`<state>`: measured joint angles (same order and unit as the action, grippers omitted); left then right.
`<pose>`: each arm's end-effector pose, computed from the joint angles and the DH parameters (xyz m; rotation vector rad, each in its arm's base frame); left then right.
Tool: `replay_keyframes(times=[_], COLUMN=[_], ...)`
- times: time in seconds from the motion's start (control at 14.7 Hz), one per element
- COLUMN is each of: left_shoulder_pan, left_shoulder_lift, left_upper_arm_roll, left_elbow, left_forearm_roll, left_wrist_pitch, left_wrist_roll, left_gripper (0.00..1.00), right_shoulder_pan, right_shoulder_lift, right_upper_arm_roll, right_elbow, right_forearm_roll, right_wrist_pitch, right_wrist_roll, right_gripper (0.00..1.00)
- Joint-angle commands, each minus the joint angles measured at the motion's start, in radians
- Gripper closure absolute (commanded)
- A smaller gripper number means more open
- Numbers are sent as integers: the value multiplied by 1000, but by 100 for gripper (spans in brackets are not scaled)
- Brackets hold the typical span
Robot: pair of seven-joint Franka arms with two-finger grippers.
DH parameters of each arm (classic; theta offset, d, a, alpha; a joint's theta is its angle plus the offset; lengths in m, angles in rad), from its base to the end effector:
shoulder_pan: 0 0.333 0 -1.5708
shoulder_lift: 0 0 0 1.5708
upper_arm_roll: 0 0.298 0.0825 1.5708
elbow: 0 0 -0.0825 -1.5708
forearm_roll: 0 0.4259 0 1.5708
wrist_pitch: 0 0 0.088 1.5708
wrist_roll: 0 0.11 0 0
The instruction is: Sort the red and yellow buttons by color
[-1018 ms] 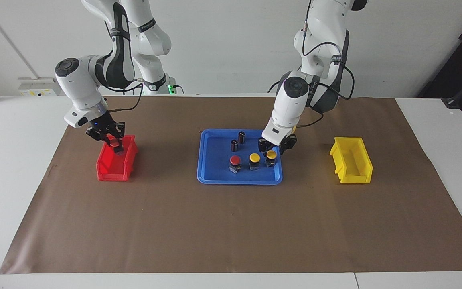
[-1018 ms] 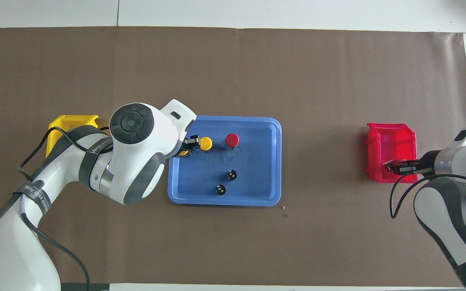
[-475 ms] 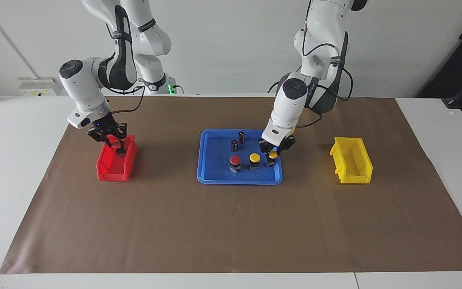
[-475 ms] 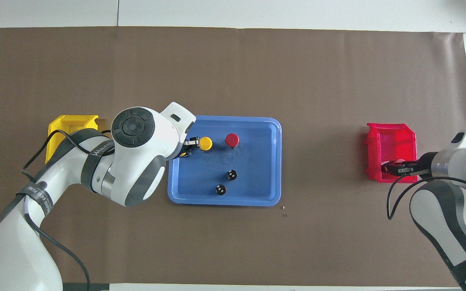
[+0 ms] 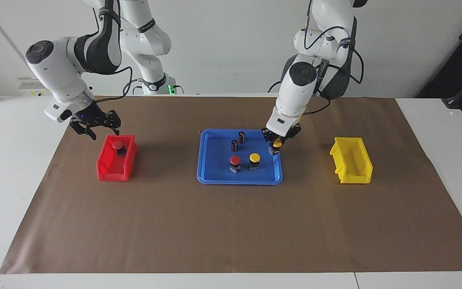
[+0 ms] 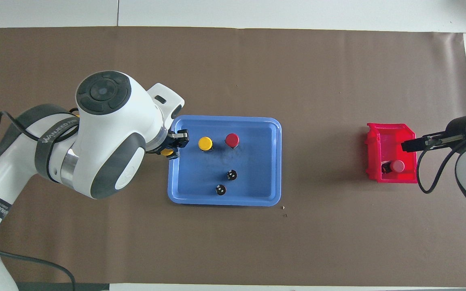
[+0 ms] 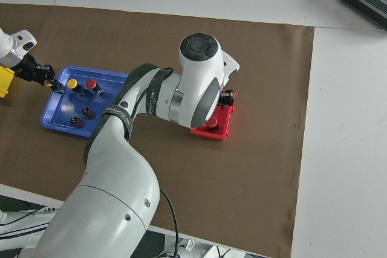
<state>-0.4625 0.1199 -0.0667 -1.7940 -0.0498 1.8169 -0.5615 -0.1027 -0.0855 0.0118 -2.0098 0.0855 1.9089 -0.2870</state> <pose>0.5365 -0.3174 0.4357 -3.1332 -0.0734 0.1751 0.5695 -0.0454 0.4558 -3.0500 -0.2554 0.0003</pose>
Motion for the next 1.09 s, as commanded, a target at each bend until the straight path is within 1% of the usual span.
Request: replay_keyframes(times=[0.0, 0.07, 0.14, 0.2, 0.27, 0.41, 0.48, 0.54, 0.68, 0.81, 0.88, 1.02], left_shoulder_pan=[153, 219, 284, 330, 379, 451, 475, 479, 501, 504, 504, 504], left_shoulder_lift=[-26, -28, -28, -28, -28, -37, -51, -74, -126, -155, -158, -166], left_upper_arm_roll=[11, 11, 13, 15, 15, 15, 15, 15, 15, 15, 15, 15], left_elbow=[30, 30, 31, 22, 18, -5, -43, -94, -220, -290, -318, -388], left_forearm_roll=[-24, -21, -13, 2, 20, 34, 42, 57, 73, 73, 73, 73], left_wrist_pitch=[-91, -96, -94, -85, -80, -68, -39, 8, 109, 142, 165, 241], left_wrist_roll=[225, 295, 371, 434, 501, 596, 618, 627, 641, 657, 658, 654], left_gripper=[98, 98, 98, 98, 98, 98, 97, 97, 97, 97, 96, 95], right_shoulder_pan=[168, 240, 314, 393, 455, 561, 604, 627, 671, 681, 681, 686], right_shoulder_lift=[102, 128, 174, 263, 336, 462, 507, 529, 546, 547, 546, 529], right_upper_arm_roll=[8, 8, 10, 8, 10, 10, 10, 10, 11, 13, 13, 14], right_elbow=[147, 176, 253, 358, 447, 549, 577, 576, 524, 487, 468, 395], right_forearm_roll=[-7, -13, -15, -33, -65, -88, -102, -139, -168, -170, -170, -168], right_wrist_pitch=[-31, -12, -27, -54, -56, -54, -39, 1, 79, 125, 146, 212], right_wrist_roll=[241, 353, 468, 599, 720, 872, 928, 966, 994, 1003, 1005, 1005], right_gripper=[8, 8, 8, 8, 8, 8, 8, 8, 9, 12, 14, 18])
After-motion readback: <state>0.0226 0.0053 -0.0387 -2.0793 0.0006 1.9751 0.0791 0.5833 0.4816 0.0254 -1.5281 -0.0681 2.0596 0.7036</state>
